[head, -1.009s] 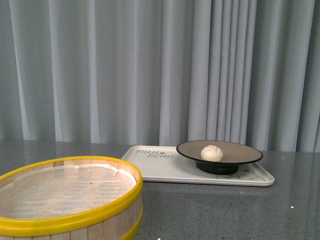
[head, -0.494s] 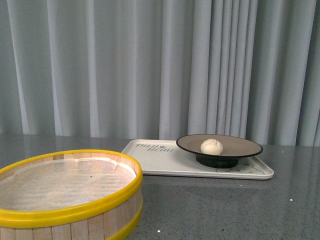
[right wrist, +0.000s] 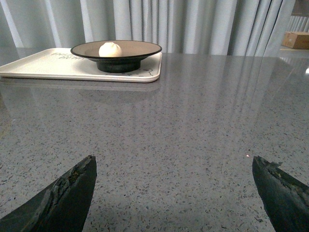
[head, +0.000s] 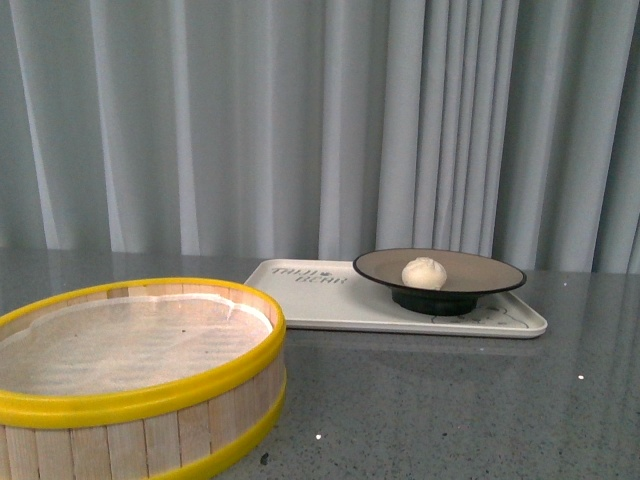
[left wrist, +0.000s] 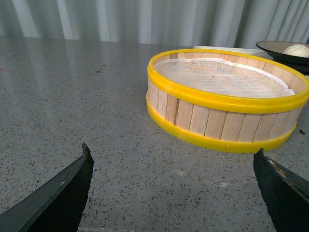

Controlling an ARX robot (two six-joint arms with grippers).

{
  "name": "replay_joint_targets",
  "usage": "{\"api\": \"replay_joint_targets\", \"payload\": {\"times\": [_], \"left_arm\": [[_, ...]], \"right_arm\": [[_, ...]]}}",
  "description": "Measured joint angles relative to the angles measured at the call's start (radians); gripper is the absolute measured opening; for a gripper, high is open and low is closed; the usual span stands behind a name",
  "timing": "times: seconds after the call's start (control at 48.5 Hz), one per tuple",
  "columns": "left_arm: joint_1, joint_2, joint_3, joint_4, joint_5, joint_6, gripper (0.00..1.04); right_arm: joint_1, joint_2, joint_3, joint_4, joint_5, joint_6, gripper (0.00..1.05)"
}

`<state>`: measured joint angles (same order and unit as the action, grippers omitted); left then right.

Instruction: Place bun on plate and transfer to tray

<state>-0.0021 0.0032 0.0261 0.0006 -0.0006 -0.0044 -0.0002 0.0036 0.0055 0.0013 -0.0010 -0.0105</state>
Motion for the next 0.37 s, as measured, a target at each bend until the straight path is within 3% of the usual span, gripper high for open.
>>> {"api": "replay_joint_targets", "payload": {"times": [0.371], "left_arm": [[0.0, 0.0, 0.0, 0.0, 0.0, 0.0, 0.98]], "right_arm": [[0.0, 0.0, 0.0, 0.0, 0.0, 0.0, 0.96]]}}
